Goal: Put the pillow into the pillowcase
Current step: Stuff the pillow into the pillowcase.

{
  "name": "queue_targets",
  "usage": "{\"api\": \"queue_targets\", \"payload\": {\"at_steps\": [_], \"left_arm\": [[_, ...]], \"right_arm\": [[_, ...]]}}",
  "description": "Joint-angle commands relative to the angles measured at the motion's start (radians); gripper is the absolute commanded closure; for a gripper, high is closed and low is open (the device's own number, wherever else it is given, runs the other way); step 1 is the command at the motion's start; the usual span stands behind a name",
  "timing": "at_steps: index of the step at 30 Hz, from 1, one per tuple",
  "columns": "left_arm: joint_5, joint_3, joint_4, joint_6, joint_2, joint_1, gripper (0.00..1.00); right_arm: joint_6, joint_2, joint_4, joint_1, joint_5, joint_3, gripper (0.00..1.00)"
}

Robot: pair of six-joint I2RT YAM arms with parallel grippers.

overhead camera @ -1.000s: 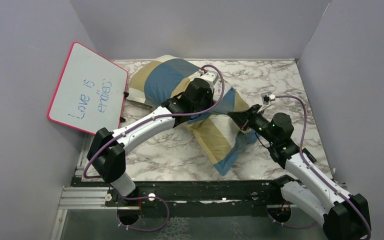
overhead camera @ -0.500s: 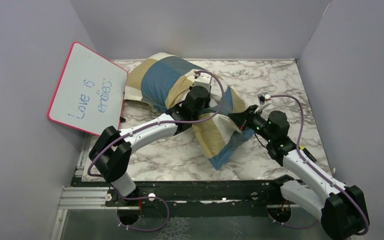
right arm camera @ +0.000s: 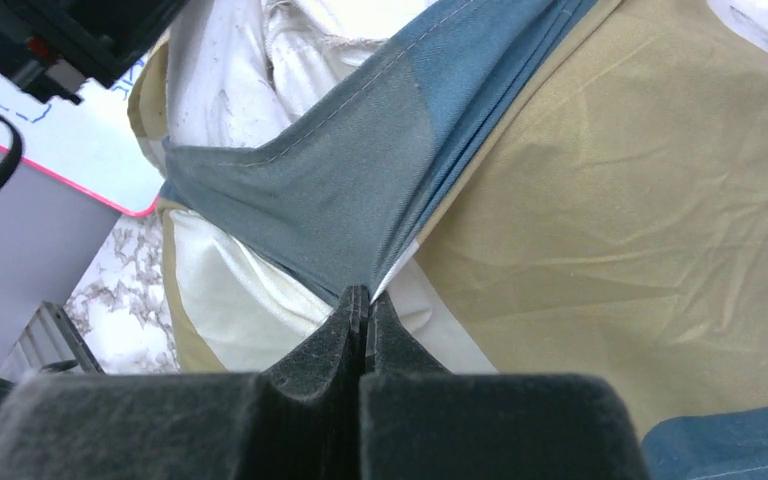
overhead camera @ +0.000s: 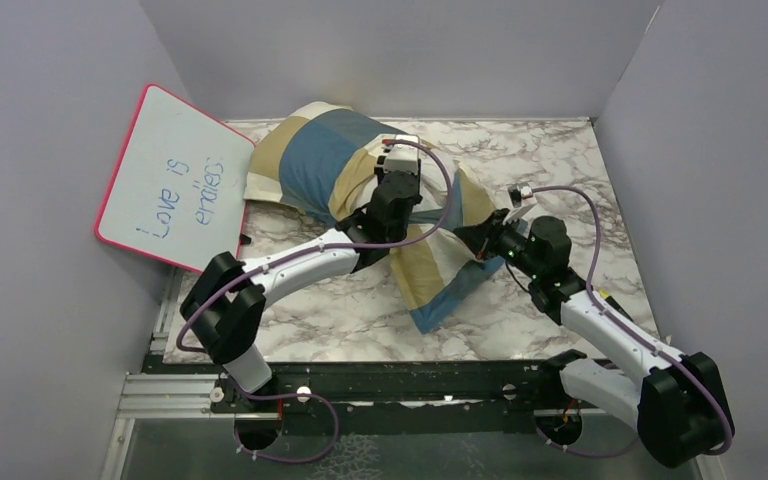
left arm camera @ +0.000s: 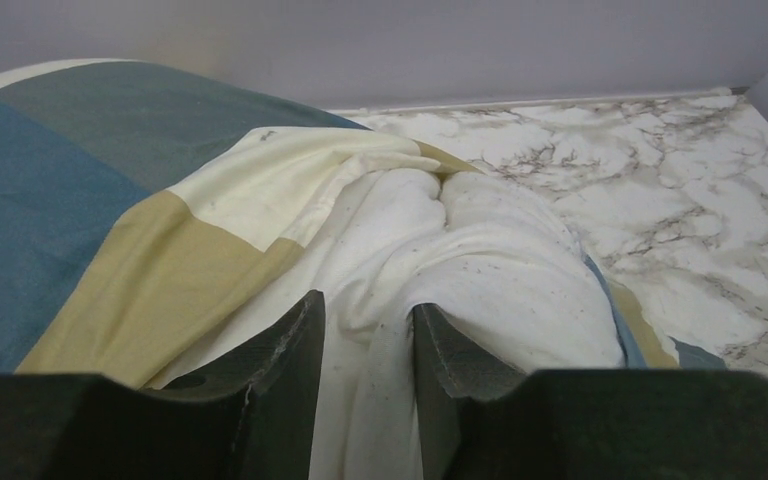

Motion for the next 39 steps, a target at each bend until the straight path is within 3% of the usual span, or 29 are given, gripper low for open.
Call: {"api": "queue_targets", "payload": {"at_steps": [1, 4, 7, 11, 15, 19, 24, 29, 33, 36, 39], "left_arm": [[-0.032, 0.017, 0.163, 0.047, -0.152, 0.051, 0.62], [0.188, -0.017, 0.063, -0.016, -0.237, 0.051, 0.56], [0.306, -0.035, -0.117, -0.1, -0.293, 0.052, 0.48], [0.416, -0.118, -0.242, -0.175, -0.362, 0.052, 0.43], [0.461, -0.109, -0.373, -0.253, -0.42, 0.053, 0.45], [0.515, -0.004, -0.469, -0.318, -0.414, 0.059, 0.56], [0.62, 0.127, -0.453, -0.29, -0.262, 0.082, 0.64], [0.849, 0.168, -0.327, -0.304, -0.051, 0.101, 0.69], [0.877, 0.235, -0.319, -0.282, 0.144, 0.095, 0.73], [0.897, 0.164, -0.201, -0.353, 0.285, 0.097, 0.75], [0.851, 0.101, -0.197, -0.405, 0.422, 0.096, 0.77]], "right_arm": [[-0.035, 0.021, -0.113, -0.005, -0.009, 0.022, 1.0], [-0.035, 0.006, -0.151, -0.005, 0.058, 0.043, 1.0], [-0.032, -0.017, -0.165, -0.006, 0.074, 0.059, 1.0], [-0.033, -0.025, -0.178, -0.006, 0.095, 0.077, 1.0], [-0.061, -0.026, -0.193, -0.006, 0.079, 0.085, 1.0], [-0.055, -0.049, -0.18, -0.004, 0.119, 0.052, 1.0], [-0.085, -0.042, -0.174, -0.006, 0.143, 0.047, 1.0], [-0.09, -0.067, -0.2, -0.006, 0.175, 0.057, 1.0], [-0.038, -0.089, -0.212, -0.005, 0.204, 0.068, 1.0], [-0.023, -0.091, -0.208, -0.006, 0.222, 0.099, 1.0], [-0.031, -0.112, -0.196, -0.005, 0.23, 0.153, 1.0]]}}
